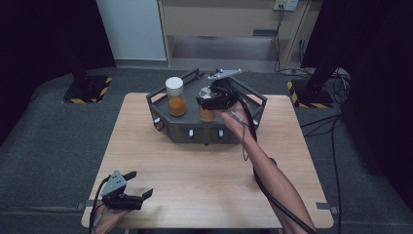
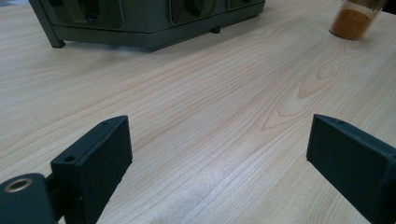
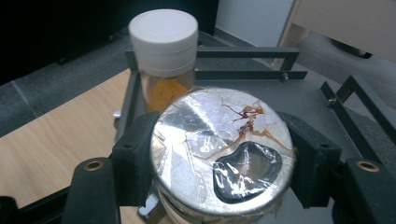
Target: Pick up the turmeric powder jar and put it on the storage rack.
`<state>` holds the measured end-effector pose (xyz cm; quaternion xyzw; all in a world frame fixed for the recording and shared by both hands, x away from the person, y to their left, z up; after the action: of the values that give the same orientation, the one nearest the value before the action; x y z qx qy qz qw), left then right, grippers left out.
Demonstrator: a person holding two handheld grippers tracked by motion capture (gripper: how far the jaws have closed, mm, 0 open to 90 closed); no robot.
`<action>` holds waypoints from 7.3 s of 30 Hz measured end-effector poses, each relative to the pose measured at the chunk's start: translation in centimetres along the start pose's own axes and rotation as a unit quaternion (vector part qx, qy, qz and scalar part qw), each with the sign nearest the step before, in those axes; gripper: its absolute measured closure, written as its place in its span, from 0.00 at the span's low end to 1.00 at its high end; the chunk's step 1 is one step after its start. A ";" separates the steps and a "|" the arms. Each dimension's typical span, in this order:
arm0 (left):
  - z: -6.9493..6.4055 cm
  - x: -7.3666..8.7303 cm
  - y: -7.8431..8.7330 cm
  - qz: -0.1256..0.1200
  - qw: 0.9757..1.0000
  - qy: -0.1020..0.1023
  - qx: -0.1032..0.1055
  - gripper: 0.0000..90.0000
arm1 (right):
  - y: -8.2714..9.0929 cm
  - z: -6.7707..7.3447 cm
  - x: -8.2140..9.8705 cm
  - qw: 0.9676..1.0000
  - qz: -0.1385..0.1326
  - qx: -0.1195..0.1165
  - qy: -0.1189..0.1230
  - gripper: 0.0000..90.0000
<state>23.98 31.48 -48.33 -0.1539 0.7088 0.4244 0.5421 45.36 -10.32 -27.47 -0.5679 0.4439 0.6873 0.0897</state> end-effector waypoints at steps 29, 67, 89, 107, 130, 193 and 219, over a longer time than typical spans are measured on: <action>0.0 0.1 0.1 0.000 1.000 0.003 0.001 0.07 | -5.3 -1.8 0.5 0.998 -0.001 0.057 -0.018 0.38; 0.0 0.1 0.2 0.000 1.000 0.002 -0.001 0.07 | -7.0 -2.9 1.8 0.998 0.003 0.046 -0.046 0.38; -0.1 0.1 0.2 0.001 1.000 0.000 -0.004 0.07 | -2.7 -2.8 0.0 1.000 -0.017 0.016 0.009 0.14; -0.1 0.1 0.1 -0.001 1.000 -0.002 0.002 0.07 | 2.9 -2.9 0.2 0.998 -0.046 -0.019 0.026 0.13; -0.1 0.1 0.1 -0.006 1.000 -0.005 0.014 0.07 | 10.0 -3.4 4.4 0.996 -0.076 -0.030 0.035 0.13; -0.2 0.0 0.1 -0.001 1.000 -0.004 0.008 0.07 | 19.3 -1.2 25.5 0.998 -0.060 -0.006 -0.027 0.11; -0.1 0.1 0.2 -0.003 1.000 -0.002 0.009 0.07 | 18.7 -0.4 30.9 0.997 -0.055 0.016 -0.057 0.12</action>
<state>23.80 31.55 -48.33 -0.1505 0.7113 0.4166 0.5458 23.43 -33.39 -44.48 -0.5499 0.4169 0.7055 0.1614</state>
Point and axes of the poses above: each handheld gripper's, and its own axes: y roughly backward along the jaws, x roughly out of its underside, z roughly to its left, the point moved 7 cm from there along -y, roughly forward along the jaws, and after that the axes turned 1 degree about -x, right-handed, at the moved point
